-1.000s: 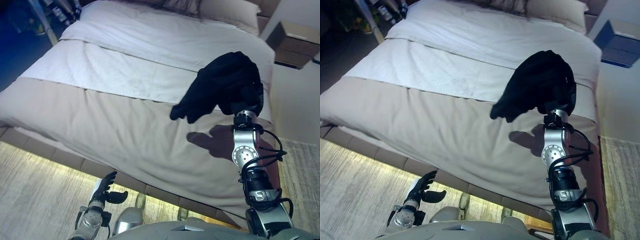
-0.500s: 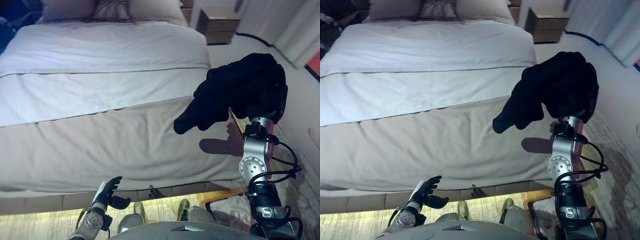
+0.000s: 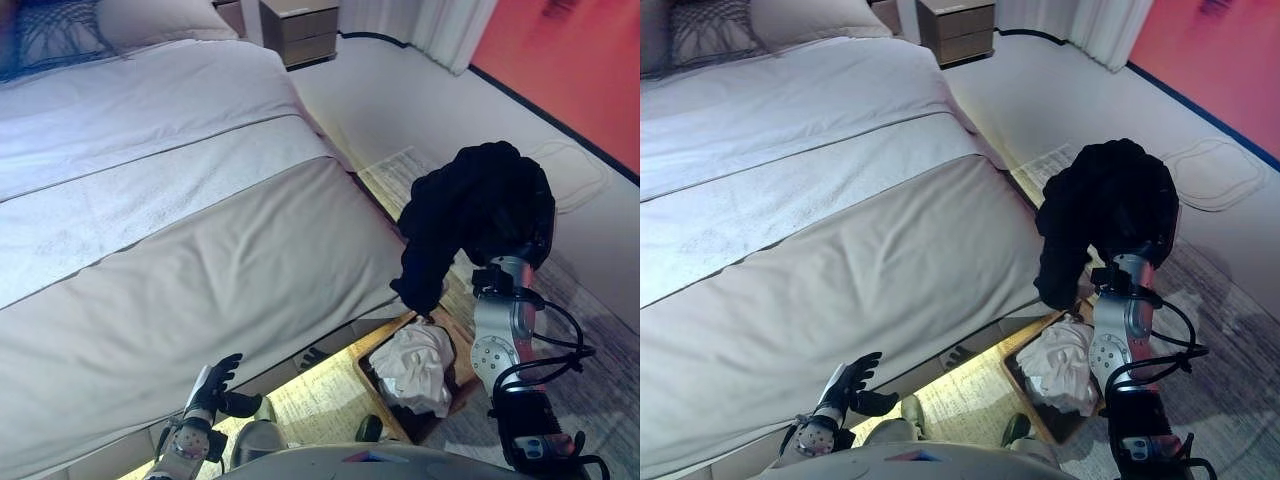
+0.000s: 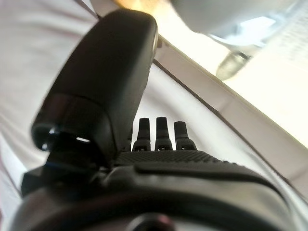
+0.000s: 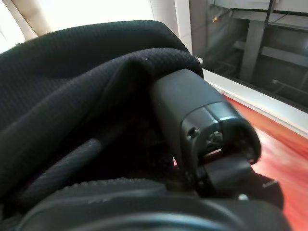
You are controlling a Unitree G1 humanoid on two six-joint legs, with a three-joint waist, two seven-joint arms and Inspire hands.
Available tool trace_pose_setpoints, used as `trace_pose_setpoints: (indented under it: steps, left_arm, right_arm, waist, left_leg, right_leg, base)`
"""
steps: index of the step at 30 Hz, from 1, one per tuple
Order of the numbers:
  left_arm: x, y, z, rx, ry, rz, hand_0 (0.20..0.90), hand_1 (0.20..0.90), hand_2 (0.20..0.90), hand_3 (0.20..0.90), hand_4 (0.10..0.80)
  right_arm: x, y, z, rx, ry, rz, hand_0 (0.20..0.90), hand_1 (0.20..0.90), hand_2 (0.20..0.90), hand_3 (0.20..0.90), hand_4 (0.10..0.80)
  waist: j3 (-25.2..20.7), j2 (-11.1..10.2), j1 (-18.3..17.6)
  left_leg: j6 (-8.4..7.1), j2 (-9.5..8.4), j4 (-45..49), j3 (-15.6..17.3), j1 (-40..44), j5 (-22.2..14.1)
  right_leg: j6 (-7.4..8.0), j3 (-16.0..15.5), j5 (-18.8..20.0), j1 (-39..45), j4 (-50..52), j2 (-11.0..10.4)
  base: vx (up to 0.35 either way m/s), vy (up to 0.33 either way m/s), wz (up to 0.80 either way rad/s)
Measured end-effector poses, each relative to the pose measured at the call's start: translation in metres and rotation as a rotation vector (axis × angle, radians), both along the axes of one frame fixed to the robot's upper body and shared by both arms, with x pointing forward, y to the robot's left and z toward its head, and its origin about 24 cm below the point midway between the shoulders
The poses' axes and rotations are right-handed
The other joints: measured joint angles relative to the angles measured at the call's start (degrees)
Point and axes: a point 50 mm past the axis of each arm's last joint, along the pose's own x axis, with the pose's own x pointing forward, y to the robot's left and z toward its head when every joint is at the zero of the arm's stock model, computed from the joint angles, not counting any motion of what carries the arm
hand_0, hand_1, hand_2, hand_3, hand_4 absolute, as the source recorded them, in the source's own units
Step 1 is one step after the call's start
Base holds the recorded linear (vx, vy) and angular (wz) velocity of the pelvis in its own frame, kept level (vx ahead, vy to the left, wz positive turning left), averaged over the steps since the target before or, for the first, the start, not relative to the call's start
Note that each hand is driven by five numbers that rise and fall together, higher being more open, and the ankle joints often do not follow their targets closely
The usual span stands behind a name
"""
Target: Pick up the clothes from the bed and place them into the basket
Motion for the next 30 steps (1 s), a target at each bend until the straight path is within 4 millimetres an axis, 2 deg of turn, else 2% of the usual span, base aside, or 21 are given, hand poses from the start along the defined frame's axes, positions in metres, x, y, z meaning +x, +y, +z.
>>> trace_pose_setpoints:
  steps: [2,3,4,5,6,7,8,9,10,11,13,14,16,17,20,25,28,30]
  left_arm:
    - [-0.001,-0.004,-0.001,-0.013,0.003,0.000,0.900,0.900,0.900,0.900,0.800]
    - [-0.006,-0.004,-0.002,-0.018,0.008,0.015,0.900,0.900,0.900,0.900,0.800]
    - [-0.007,-0.001,-0.001,-0.014,-0.008,0.030,0.900,0.900,0.900,0.900,0.800]
    - [-0.006,-0.001,0.002,-0.048,-0.048,0.078,0.900,0.900,0.900,0.900,0.800]
    - [0.002,-0.006,0.004,-0.061,-0.071,0.061,0.900,0.900,0.900,0.900,0.800]
    - [0.006,-0.011,0.004,-0.072,-0.072,0.056,0.900,0.900,0.900,0.900,0.800]
    - [0.006,-0.016,0.002,-0.084,-0.066,0.059,0.900,0.900,0.900,0.900,0.800]
    - [0.006,-0.017,0.002,-0.086,-0.063,0.064,0.900,0.900,0.900,0.900,0.800]
    - [0.005,-0.013,0.001,-0.072,-0.047,0.080,0.900,0.900,0.900,0.900,0.800]
    - [0.001,-0.004,0.001,-0.045,-0.036,0.087,0.900,0.900,0.900,0.900,0.800]
    - [0.002,0.013,0.005,0.008,-0.039,0.106,0.900,0.900,0.900,0.900,0.800]
    - [0.002,0.015,0.005,0.015,-0.039,0.114,0.900,0.900,0.900,0.900,0.800]
    - [0.003,0.014,0.005,0.014,-0.046,0.122,0.900,0.900,0.900,0.900,0.800]
    - [0.004,0.013,0.005,0.011,-0.049,0.122,0.900,0.900,0.900,0.900,0.800]
    - [0.003,0.002,0.003,-0.018,-0.046,0.126,0.900,0.900,0.900,0.900,0.800]
    - [-0.012,-0.008,-0.004,-0.045,-0.011,0.131,0.900,0.900,0.900,0.900,0.800]
    - [-0.014,-0.007,-0.004,-0.045,-0.011,0.133,0.900,0.900,0.900,0.900,0.800]
    - [-0.012,-0.007,-0.004,-0.044,-0.015,0.129,0.900,0.900,0.900,0.900,0.800]
  right_arm:
    - [-0.001,-0.002,0.001,0.000,0.003,-0.022,0.300,0.300,0.300,0.200,0.100]
    - [0.001,-0.001,0.001,0.004,0.001,-0.038,0.300,0.300,0.300,0.200,0.100]
    - [0.002,0.002,-0.001,0.016,0.017,-0.046,0.300,0.300,0.300,0.200,0.100]
    - [0.004,0.007,0.002,-0.004,0.018,-0.043,0.300,0.300,0.300,0.200,0.100]
    - [0.010,0.008,0.013,-0.033,-0.009,-0.058,0.300,0.300,0.300,0.200,0.100]
    - [0.016,0.011,0.023,-0.043,-0.039,-0.068,0.300,0.300,0.300,0.200,0.100]
    - [0.021,0.014,0.032,-0.055,-0.065,-0.071,0.300,0.300,0.300,0.200,0.100]
    - [0.021,0.014,0.035,-0.060,-0.071,-0.078,0.300,0.300,0.300,0.200,0.100]
    - [0.019,0.014,0.029,-0.046,-0.050,-0.090,0.300,0.300,0.300,0.200,0.100]
    - [0.014,0.011,0.017,-0.031,-0.001,-0.108,0.300,0.300,0.300,0.200,0.100]
    - [0.006,0.010,-0.003,0.015,0.077,-0.143,0.300,0.300,0.300,0.200,0.100]
    - [0.003,0.009,-0.009,0.028,0.102,-0.159,0.300,0.300,0.300,0.200,0.100]
    - [-0.002,0.007,-0.016,0.059,0.149,-0.220,0.300,0.300,0.300,0.200,0.100]
    - [-0.003,0.006,-0.018,0.060,0.169,-0.258,0.300,0.300,0.300,0.200,0.100]
    - [-0.006,0.003,-0.019,0.047,0.205,-0.350,0.300,0.300,0.300,0.200,0.100]
    - [-0.007,0.000,-0.027,0.047,0.259,-0.417,0.300,0.300,0.300,0.200,0.100]
    - [-0.008,0.000,-0.041,0.038,0.324,-0.424,0.300,0.300,0.300,0.200,0.100]
    - [-0.009,0.003,-0.061,0.026,0.414,-0.424,0.300,0.300,0.300,0.200,0.100]
  waist:
    - [-0.07,0.52,-0.17]
    - [0.59,0.28,-0.10]
    - [1.45,-1.60,2.18]
    - [1.13,-2.48,5.04]
    - [1.83,-1.59,5.46]
    - [2.00,0.00,5.23]
    - [1.91,2.91,5.16]
    - [2.11,4.20,5.06]
    - [2.12,4.75,4.99]
    - [2.46,4.14,4.45]
    - [2.43,1.39,3.09]
    - [2.38,1.26,2.20]
    - [2.34,1.29,1.32]
    - [2.26,1.41,1.36]
    - [2.03,2.20,1.54]
    - [1.90,2.42,2.56]
    - [1.91,2.46,3.10]
    - [1.71,2.50,3.26]
  left_leg:
    - [-0.49,0.35,1.94,-0.57,-0.19,-0.87]
    - [-0.88,0.05,5.52,-5.95,-0.83,-0.65]
    - [0.32,-1.56,11.51,-17.77,-3.00,-1.12]
    - [-1.13,-3.60,10.80,-26.96,-4.67,-5.25]
    - [-1.51,-5.13,8.17,-28.55,-5.50,-6.29]
    - [-1.33,-6.34,4.88,-28.35,-5.97,-6.12]
    - [-0.95,-6.83,0.76,-28.02,-5.26,-5.86]
    - [0.51,-6.76,-0.29,-28.32,-4.25,-4.16]
    - [0.10,-5.04,-1.94,-25.25,-3.21,-2.74]
    - [0.72,-4.55,-3.98,-23.33,-1.33,-1.38]
    - [0.59,-5.19,-4.57,-21.12,-0.01,-1.73]
    - [0.80,-5.23,-4.57,-20.99,0.29,-1.72]
    - [0.68,-5.49,-4.56,-20.71,0.85,-1.64]
    - [0.68,-5.50,-4.55,-20.78,0.88,-1.63]
    - [0.49,-5.40,-4.52,-21.10,0.44,-1.49]
    - [0.41,-4.80,-4.50,-21.27,1.64,-1.44]
    - [0.30,-4.78,-4.50,-21.35,1.39,-1.52]
    - [0.07,-4.76,-4.08,-21.69,0.02,-1.70]
  right_leg:
    - [0.02,0.43,0.02,0.67,-0.31,0.04]
    - [-0.14,3.41,0.04,0.08,0.83,0.48]
    - [-1.05,7.66,-0.17,-1.42,2.67,-0.93]
    - [-1.93,12.73,0.30,-3.04,2.25,-1.95]
    - [-1.69,15.43,2.18,-4.04,0.88,-2.10]
    - [-0.58,17.04,2.83,-5.35,-0.01,-1.65]
    - [-0.25,17.59,2.65,-6.36,-0.56,-0.25]
    - [0.23,17.25,2.32,-6.36,-1.20,0.37]
    - [0.63,14.55,2.40,-6.24,-1.01,0.48]
    - [0.60,10.04,2.39,-5.94,0.75,-1.12]
    - [0.65,7.89,2.40,-6.12,2.25,-3.07]
    - [0.67,7.93,2.42,-5.73,1.84,-3.03]
    - [2.30,8.03,4.14,-4.48,-0.24,-3.02]
    - [2.47,8.00,5.11,-3.87,-1.82,-2.66]
    - [2.03,8.00,6.28,-3.87,-2.53,-1.66]
    - [2.01,7.81,6.29,-2.67,-2.53,-1.04]
    - [2.03,7.72,6.24,-2.84,-2.53,-1.12]
    - [2.18,7.49,6.11,-3.88,-2.55,-1.50]
  base:
    - [0.049,0.078,-0.14]
    - [0.043,0.090,-0.60]
    - [-0.058,0.114,-1.34]
    - [-0.100,0.134,-1.73]
    - [-0.084,0.154,-1.65]
    - [0.030,0.162,-1.42]
    - [0.074,0.128,-1.27]
    - [0.066,0.105,-1.41]
    - [0.033,0.055,-1.15]
    - [0.056,0.034,-1.05]
    - [0.062,0.018,-0.60]
    - [0.034,-0.014,-0.33]
    - [0.010,-0.027,-0.08]
    - [-0.010,-0.012,-0.05]
    - [0.004,-0.005,0.01]
    - [0.000,0.000,0.00]
    - [-0.061,-0.017,0.02]
    - [-0.291,-0.031,0.07]
